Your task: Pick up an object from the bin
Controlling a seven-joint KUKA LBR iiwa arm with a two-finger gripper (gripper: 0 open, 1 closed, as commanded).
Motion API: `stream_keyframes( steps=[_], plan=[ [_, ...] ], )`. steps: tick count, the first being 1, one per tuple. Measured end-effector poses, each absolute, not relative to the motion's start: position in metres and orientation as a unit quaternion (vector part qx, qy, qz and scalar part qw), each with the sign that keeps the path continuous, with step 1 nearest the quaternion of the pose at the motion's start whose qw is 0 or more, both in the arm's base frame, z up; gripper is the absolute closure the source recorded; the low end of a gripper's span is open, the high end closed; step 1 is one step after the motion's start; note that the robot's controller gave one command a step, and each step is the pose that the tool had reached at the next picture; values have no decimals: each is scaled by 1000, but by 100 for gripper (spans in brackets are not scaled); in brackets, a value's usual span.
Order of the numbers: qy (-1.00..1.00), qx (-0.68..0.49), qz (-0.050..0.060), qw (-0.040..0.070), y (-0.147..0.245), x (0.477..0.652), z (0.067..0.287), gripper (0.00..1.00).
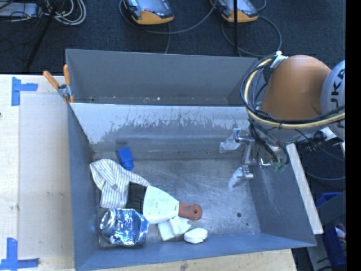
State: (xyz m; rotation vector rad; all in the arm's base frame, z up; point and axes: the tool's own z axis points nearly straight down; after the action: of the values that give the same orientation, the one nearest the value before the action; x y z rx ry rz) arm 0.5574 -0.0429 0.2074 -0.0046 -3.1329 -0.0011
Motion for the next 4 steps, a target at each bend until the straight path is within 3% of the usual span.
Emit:
stream_keyframes(
  steps=[1,2,3,4],
  plan=[
    [-1000,-1,0,1,-43,559,212,0],
    [-1000,26,1,-4,-27,546,188,0],
    [-997,71,0,-1,-5,509,129,0],
    [-994,105,-1,5,2,495,99,0]
  ],
)
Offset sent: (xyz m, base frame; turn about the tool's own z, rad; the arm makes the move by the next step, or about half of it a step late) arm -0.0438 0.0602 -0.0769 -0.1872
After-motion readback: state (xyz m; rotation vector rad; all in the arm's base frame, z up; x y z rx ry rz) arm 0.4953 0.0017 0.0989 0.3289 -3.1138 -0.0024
